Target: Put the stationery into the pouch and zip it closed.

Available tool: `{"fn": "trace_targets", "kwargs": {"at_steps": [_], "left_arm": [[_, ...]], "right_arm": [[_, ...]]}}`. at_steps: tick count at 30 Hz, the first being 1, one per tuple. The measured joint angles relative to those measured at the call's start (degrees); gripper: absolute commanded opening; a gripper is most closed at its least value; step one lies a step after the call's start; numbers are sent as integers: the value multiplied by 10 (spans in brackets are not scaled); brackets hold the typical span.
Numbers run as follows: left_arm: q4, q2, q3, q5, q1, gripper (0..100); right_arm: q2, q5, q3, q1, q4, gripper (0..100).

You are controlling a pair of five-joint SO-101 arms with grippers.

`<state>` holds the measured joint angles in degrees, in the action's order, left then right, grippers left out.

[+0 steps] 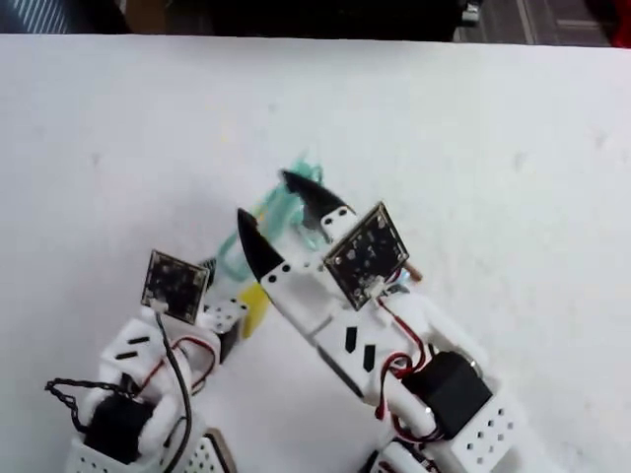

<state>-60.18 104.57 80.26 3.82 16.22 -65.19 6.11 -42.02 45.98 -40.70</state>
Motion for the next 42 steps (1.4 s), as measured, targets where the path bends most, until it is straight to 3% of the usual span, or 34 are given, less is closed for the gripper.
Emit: {"fn": "trace_targets", "kwargs": {"at_steps": [9, 18, 23, 31, 42], "left_arm": [[0, 0, 0, 0, 0, 237], [-3, 0, 0, 0, -43, 237], [-3, 0, 0, 0, -52, 237], [14, -9, 0, 46, -120, 237], [14, -10, 0, 49, -128, 237]], "right_arm": [[0, -1, 77, -13, -7, 204], [76, -1, 163, -197, -68, 191], [199, 18, 209, -294, -163, 190], [435, 223, 234, -309, -300, 193], [650, 254, 282, -298, -277, 193]]}}
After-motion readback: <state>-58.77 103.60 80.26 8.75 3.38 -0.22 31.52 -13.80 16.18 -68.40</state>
